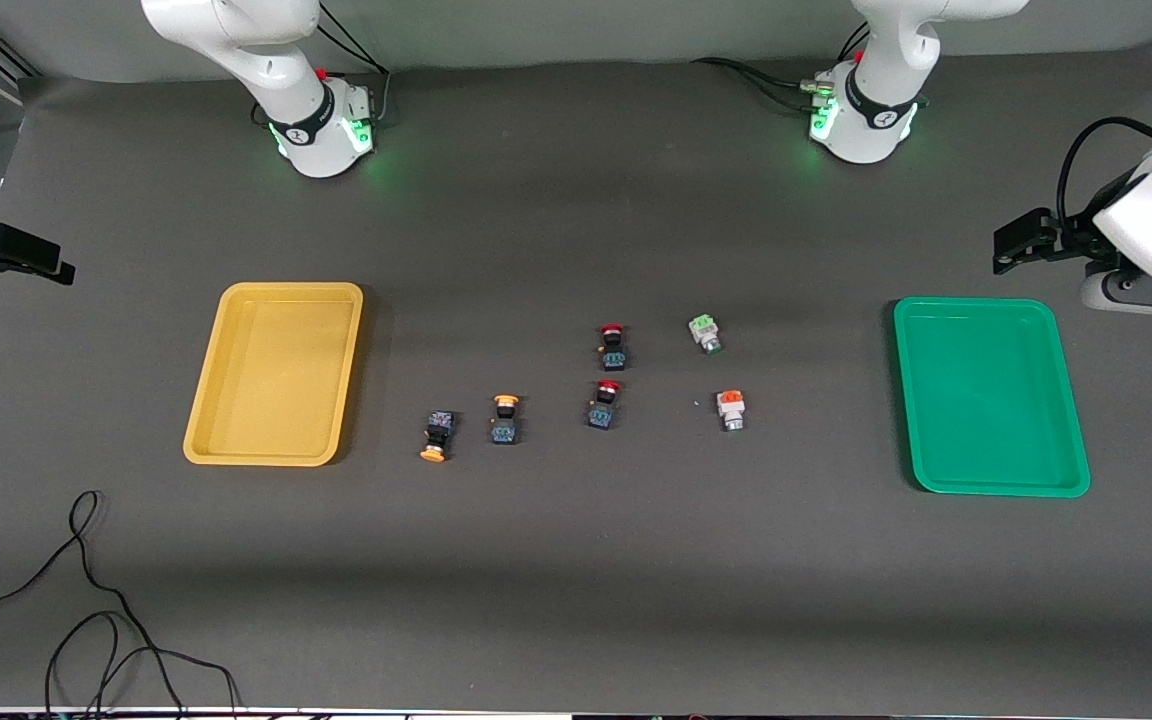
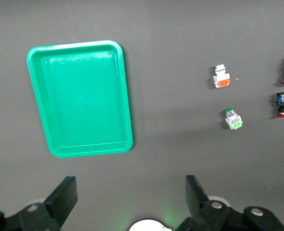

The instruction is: Place green and yellow buttons in trays

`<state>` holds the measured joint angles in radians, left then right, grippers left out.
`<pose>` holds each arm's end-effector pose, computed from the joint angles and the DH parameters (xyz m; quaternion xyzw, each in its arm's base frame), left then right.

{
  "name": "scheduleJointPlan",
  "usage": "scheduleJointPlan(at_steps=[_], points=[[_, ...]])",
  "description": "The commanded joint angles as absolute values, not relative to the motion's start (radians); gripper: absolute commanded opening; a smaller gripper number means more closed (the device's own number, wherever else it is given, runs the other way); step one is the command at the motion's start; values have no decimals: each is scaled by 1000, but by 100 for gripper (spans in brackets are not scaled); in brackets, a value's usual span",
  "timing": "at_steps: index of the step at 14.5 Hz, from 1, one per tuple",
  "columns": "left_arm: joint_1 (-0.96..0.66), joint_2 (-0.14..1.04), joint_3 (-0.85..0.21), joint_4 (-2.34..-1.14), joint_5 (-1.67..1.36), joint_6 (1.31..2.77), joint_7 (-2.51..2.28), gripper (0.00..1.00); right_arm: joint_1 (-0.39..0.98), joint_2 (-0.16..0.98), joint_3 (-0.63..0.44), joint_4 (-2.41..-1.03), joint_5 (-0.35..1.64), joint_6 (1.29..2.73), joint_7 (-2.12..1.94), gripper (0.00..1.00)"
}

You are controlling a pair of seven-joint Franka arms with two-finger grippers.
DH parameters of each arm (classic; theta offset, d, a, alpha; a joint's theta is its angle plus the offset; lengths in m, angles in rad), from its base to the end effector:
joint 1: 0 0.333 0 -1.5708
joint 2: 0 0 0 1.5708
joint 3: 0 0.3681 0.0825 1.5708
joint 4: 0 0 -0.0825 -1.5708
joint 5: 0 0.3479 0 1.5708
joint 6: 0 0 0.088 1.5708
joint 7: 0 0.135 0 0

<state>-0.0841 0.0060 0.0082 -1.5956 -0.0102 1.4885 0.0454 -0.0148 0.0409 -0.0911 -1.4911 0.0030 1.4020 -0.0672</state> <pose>0.5056 -0.0399 0.6283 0.9965 -0.0606 -0.0566 0.0042 0.5089 -0.0524 0.6482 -0.9977 0.0192 0.0647 0.0052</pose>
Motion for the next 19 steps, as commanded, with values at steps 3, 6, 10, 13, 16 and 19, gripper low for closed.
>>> scheduleJointPlan(at_steps=[3,6,10,13,16,19], points=[[-89,23,11,-1565,-5,1477,60,100,-11,40,-92,-1494,-6,1401,-72,100],[-89,21,11,-1565,-5,1476,60,100,-12,38,-92,-1496,-8,1401,-72,100],[-89,21,11,-1565,-5,1474,60,100,-11,41,-92,-1491,-9,1397,-75,100],[-89,23,11,-1565,-5,1477,60,100,-17,38,-94,-1491,-12,1393,-84,100],[-87,31,11,-1565,-5,1476,60,100,-17,43,-92,-1476,-8,1397,-89,100],[-91,31,11,-1569,-5,1466,41,100,-9,44,-84,-1482,26,1407,-75,100]])
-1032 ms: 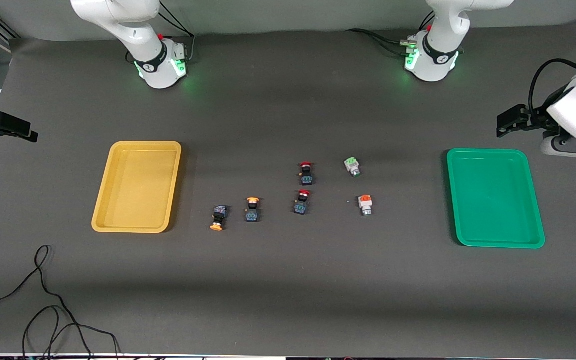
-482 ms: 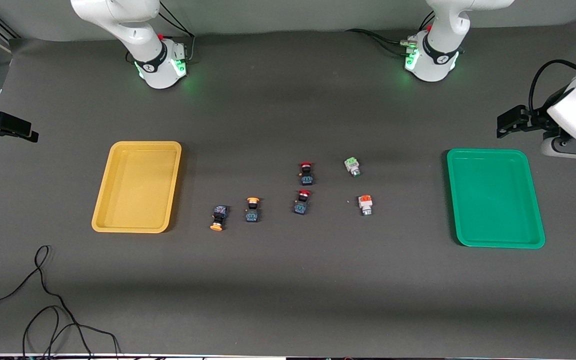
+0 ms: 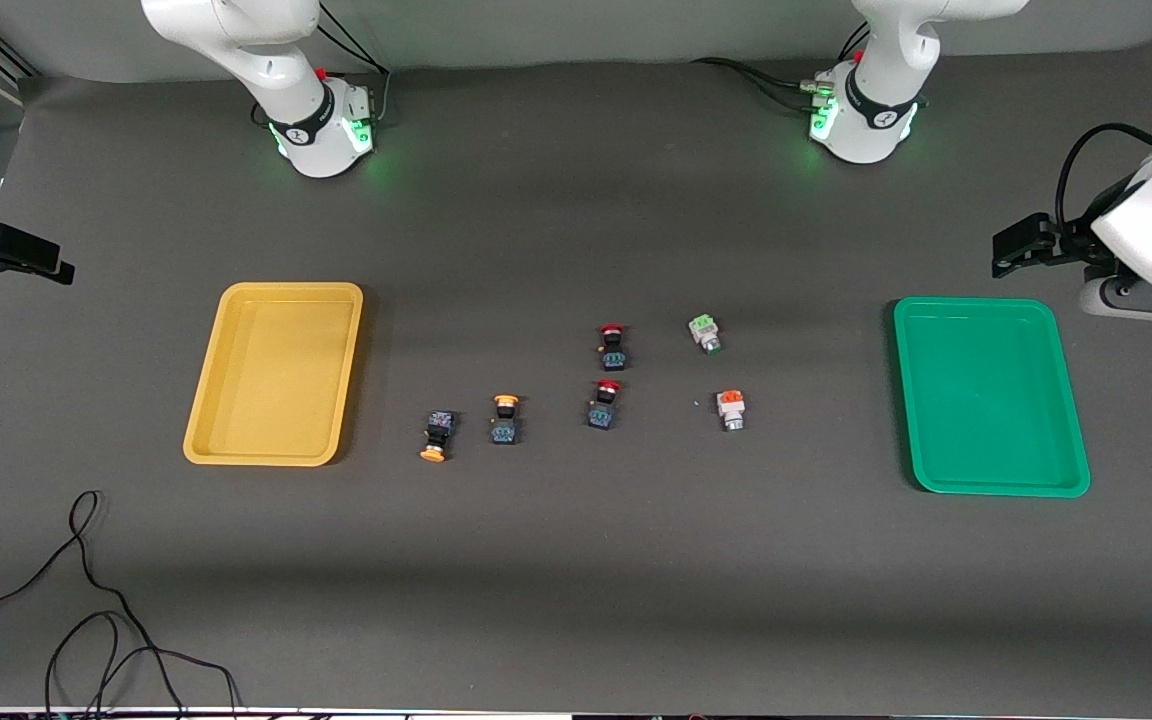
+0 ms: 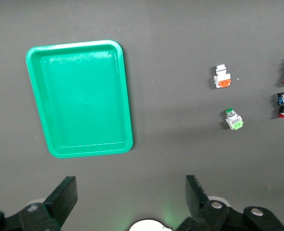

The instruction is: Place green and yellow buttons in trays

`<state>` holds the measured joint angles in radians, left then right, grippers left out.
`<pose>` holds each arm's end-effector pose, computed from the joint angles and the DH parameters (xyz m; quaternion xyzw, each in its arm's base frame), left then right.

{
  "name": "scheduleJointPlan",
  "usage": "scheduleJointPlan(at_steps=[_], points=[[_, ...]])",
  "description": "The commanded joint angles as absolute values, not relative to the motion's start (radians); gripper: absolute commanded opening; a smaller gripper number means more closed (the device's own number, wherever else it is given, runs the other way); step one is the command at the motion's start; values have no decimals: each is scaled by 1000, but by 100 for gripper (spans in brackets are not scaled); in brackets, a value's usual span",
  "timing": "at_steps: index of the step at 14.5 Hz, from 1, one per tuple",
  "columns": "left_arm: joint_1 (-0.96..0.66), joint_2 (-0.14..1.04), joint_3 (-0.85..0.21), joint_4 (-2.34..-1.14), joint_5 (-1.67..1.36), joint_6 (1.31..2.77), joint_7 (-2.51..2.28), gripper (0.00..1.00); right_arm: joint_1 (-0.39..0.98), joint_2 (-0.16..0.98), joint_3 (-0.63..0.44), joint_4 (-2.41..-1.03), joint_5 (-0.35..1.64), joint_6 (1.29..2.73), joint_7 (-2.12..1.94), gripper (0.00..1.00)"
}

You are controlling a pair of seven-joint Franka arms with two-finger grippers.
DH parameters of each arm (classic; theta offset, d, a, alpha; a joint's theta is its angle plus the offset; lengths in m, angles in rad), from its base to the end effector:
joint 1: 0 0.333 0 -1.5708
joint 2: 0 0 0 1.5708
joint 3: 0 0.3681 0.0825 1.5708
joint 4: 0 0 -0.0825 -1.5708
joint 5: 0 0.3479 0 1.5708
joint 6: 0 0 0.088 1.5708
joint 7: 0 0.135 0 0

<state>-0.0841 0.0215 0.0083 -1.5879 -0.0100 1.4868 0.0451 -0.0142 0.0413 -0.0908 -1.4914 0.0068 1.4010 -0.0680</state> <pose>0.5105 -0.0402 0.6235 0.9963 -0.0604 -0.0613 0.0040 0.5090 -0.0514 0.6478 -0.9977 0.0182 0.0653 0.0072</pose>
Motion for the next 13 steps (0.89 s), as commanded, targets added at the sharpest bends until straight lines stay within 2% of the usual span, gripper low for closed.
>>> scheduleJointPlan(at_steps=[1,5,8,10,13], points=[[-91,31,11,-1574,-5,1465,41,100,3,48,-81,-1482,59,1413,-68,100],[-132,12,-3,-1664,-12,1503,-20,100,150,90,-81,-1483,66,1469,153,100],[-211,-32,-28,-1810,-18,1612,-174,100,238,155,-81,-1493,67,1544,286,100],[-306,-57,-51,-1915,-18,1728,-394,100,303,210,-81,-1517,69,1621,356,100],[-438,-40,-72,-1966,-18,1819,-680,100,357,271,-81,-1615,69,1780,397,100]])
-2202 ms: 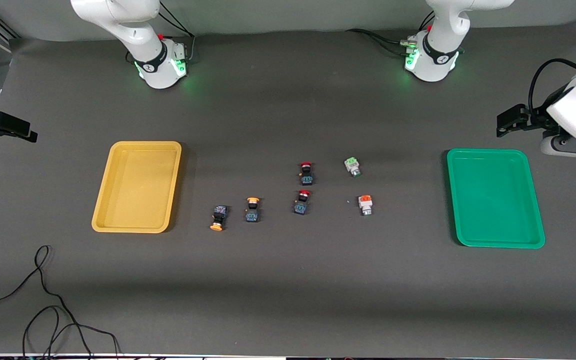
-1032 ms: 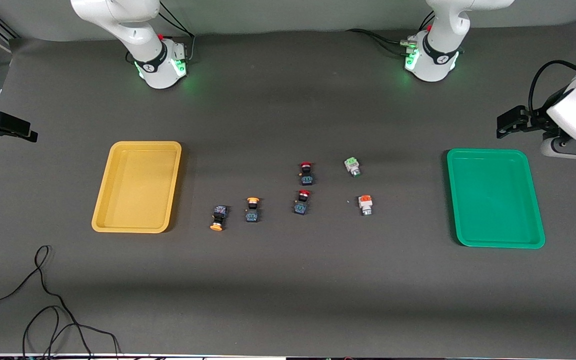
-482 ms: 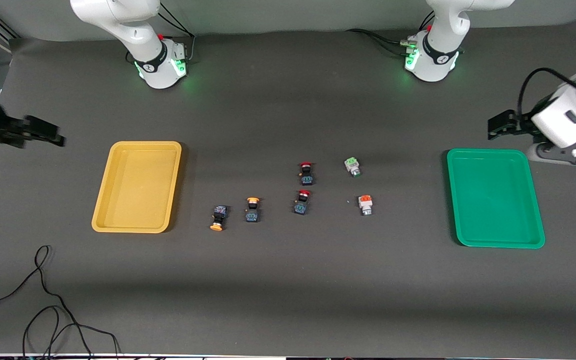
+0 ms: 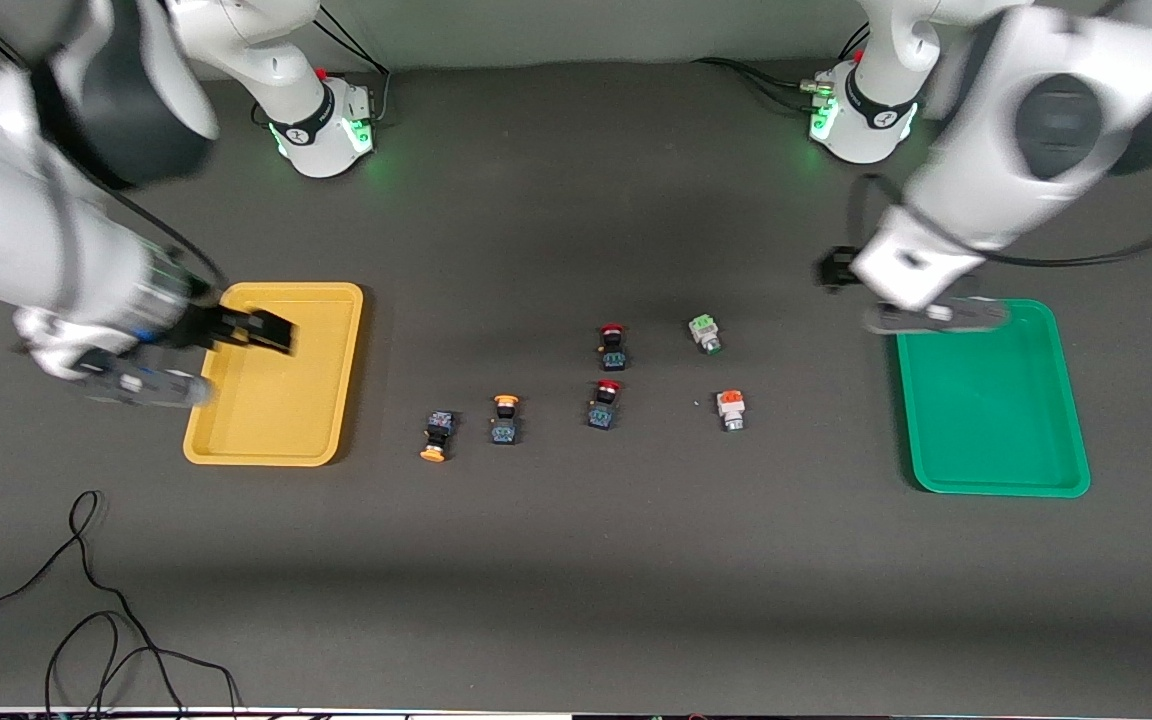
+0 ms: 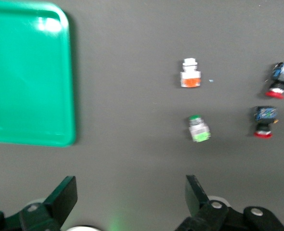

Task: Place green and yellow buttons in trays
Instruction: 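Grasp yellow button with right gripper while left gripper grasps green button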

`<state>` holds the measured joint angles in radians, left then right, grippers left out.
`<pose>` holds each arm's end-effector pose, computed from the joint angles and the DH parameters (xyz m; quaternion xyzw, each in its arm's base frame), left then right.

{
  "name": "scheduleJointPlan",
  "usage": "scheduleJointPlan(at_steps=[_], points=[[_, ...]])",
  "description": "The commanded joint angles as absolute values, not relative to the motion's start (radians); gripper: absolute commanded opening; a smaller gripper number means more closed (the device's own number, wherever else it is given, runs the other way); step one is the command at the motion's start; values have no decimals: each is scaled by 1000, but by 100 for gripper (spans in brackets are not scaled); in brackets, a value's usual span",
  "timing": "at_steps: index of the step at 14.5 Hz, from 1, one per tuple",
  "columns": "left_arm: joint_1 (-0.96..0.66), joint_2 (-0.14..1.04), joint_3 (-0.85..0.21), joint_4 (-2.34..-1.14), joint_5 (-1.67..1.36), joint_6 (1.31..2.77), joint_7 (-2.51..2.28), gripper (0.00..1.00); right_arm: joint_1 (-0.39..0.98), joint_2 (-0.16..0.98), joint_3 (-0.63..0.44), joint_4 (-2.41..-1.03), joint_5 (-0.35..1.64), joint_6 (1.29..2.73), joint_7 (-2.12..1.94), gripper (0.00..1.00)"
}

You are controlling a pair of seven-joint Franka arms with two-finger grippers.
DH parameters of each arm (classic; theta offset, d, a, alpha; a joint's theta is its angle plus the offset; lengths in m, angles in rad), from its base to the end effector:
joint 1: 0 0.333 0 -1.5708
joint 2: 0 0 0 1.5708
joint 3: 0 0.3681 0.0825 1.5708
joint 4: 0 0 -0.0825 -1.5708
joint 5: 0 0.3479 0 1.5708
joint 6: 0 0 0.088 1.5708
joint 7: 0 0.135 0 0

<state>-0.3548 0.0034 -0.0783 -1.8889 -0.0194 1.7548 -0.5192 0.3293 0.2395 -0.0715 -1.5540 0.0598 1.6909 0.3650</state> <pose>0.4607 -0.2154 0.5234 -0.9966 -0.0453 0.0654 0.0230 0.5758 0.1642 0.5318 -0.9968 0.0580 0.0549 0.0043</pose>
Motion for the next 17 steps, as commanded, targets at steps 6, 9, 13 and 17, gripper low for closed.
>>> scheduleJointPlan(at_steps=[6,9,13,17], points=[[-615,1,-74,-2097,-17,2073,-992,100,432,388,-83,-1802,68,2124,492,100],[-617,93,-74,-2155,-3,2215,-997,100,462,501,-86,-1802,63,2253,529,99],[-615,280,-72,-2180,44,2445,-1048,100,471,604,-84,-1801,55,2357,522,100],[-611,368,-64,-2210,83,2552,-1052,100,477,661,-84,-1799,57,2436,529,99]])
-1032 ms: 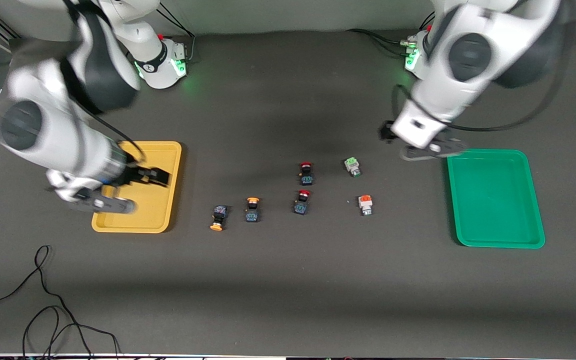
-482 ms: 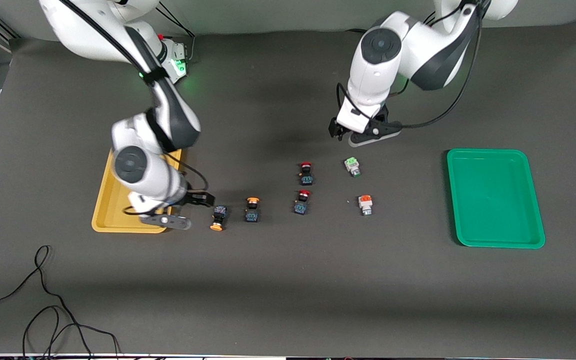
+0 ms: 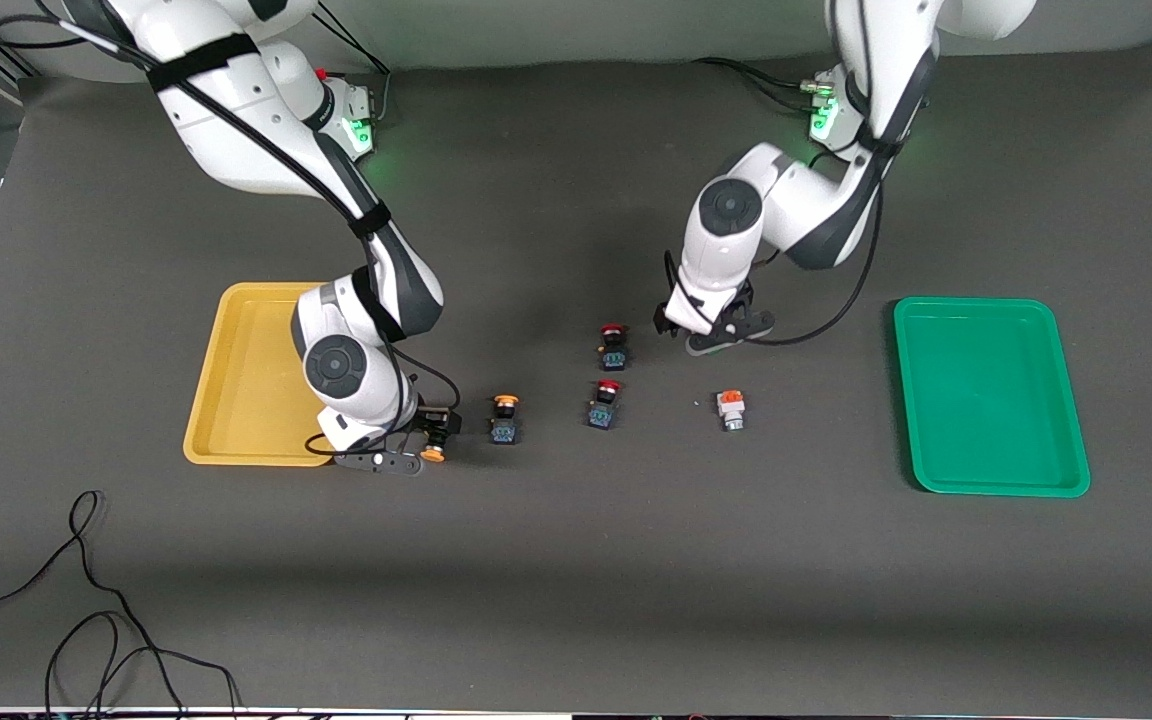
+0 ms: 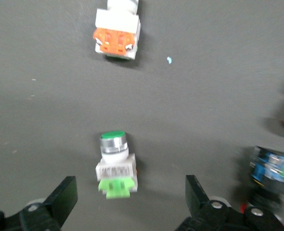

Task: Place green and yellow buttons in trays
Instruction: 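Grasp yellow button with right gripper while left gripper grasps green button, then lower yellow button into yellow tray while left gripper places green button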

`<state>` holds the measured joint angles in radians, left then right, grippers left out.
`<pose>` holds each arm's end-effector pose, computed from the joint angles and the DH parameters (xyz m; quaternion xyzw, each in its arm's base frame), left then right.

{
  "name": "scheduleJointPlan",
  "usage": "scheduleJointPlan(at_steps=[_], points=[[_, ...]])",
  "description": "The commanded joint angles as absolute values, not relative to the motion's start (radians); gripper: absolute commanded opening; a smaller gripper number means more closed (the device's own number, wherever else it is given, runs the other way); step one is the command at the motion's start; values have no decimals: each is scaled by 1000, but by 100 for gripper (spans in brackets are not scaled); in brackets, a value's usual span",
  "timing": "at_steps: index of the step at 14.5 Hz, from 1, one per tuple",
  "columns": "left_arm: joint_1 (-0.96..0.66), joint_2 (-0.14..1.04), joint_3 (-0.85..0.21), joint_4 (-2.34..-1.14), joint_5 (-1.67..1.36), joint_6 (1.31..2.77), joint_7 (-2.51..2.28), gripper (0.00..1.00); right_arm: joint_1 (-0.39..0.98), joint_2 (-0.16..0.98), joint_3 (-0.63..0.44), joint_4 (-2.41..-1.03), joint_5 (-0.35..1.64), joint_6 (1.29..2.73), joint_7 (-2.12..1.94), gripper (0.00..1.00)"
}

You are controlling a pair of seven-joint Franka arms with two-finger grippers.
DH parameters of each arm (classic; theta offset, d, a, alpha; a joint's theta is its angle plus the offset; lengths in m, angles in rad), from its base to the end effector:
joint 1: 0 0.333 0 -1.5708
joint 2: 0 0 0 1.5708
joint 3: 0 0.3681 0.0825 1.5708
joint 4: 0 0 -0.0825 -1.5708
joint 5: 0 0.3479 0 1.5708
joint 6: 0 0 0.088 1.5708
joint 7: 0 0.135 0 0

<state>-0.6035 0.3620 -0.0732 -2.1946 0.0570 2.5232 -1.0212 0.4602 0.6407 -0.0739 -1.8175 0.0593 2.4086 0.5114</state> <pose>0.4311 -0.3446 0.2662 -0.9885 -0.1503 0.0082 0.0141 0.6009 0.2510 0.2228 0.9967 -0.0782 -0.0200 0.0129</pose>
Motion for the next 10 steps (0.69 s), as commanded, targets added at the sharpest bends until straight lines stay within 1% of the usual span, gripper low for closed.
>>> scheduleJointPlan(at_steps=[1,2,3,4,5,7,8,9,10], points=[[-614,376,-64,-2223,83,2559,-1055,100,477,666,-84,-1799,57,2439,529,95],[-615,377,-66,-2238,83,2574,-1061,99,476,666,-84,-1799,57,2439,529,78],[-617,377,-66,-2259,83,2604,-1062,92,476,666,-84,-1799,57,2439,528,46],[-618,377,-66,-2267,83,2621,-1062,70,477,666,-84,-1799,57,2439,528,13],[-617,377,-66,-2267,83,2622,-1063,53,479,663,-84,-1799,57,2438,528,0],[-615,374,-66,-2267,83,2617,-1063,23,477,647,-84,-1798,57,2428,526,0],[-615,370,-66,-2266,83,2612,-1062,18,480,632,-86,-1796,58,2421,531,0],[-614,358,-64,-2264,83,2608,-1060,16,479,609,-89,-1796,57,2395,531,0],[-604,322,-63,-2254,83,2587,-1054,11,474,580,-92,-1793,57,2352,519,0]])
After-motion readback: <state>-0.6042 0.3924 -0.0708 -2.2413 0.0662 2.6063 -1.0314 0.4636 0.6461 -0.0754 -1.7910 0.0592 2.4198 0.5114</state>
